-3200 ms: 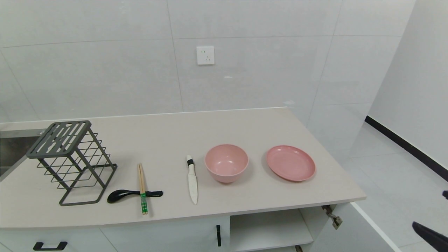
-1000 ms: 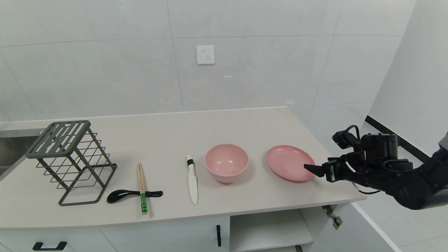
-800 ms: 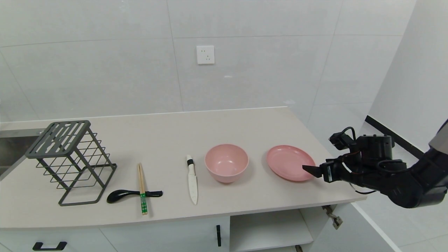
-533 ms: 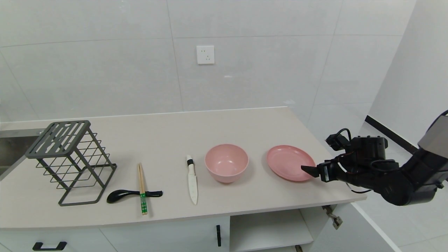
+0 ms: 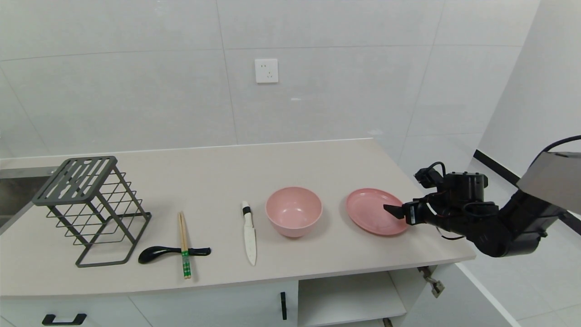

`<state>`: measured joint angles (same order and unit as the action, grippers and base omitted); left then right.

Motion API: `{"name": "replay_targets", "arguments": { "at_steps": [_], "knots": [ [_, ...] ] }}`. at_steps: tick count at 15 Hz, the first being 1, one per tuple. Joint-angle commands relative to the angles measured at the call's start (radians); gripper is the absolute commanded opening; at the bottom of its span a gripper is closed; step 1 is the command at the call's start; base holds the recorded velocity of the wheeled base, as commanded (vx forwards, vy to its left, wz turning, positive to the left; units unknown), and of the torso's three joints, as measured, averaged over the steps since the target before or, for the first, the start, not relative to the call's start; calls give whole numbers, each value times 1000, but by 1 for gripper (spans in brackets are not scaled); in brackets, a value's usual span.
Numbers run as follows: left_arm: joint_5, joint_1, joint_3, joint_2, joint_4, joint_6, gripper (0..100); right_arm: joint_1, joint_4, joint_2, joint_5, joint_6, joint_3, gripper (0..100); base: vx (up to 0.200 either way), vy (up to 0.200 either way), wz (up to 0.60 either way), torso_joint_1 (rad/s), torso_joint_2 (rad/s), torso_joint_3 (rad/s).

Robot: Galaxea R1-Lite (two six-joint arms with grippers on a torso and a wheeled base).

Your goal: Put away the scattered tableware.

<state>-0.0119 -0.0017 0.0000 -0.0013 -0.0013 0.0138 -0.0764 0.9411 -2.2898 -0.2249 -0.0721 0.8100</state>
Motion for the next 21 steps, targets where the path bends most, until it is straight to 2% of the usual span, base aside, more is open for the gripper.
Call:
{"name": "replay_targets", "arguments": {
  "at_steps": [1, 11, 12, 18, 21],
  "knots": [
    [0, 0, 0, 1, 0, 0, 100, 3, 51, -60, 18, 2, 8, 100, 0, 0, 0, 0, 0, 0],
    [0, 0, 0, 1, 0, 0, 100, -36, 79, -97, 27, 2, -20, 100, 0, 0, 0, 0, 0, 0],
    [0, 2, 0, 1, 0, 0, 100, -37, 79, -97, 27, 0, -26, 0, 0, 0, 0, 0, 0, 0],
    [1, 0, 0, 1, 0, 0, 100, -20, 81, -97, 58, 14, -26, 0, 0, 0, 0, 0, 0, 0],
    [1, 2, 0, 1, 0, 0, 100, -22, 212, -79, 48, 120, -26, 0, 0, 0, 0, 0, 0, 0]
  ]
}}
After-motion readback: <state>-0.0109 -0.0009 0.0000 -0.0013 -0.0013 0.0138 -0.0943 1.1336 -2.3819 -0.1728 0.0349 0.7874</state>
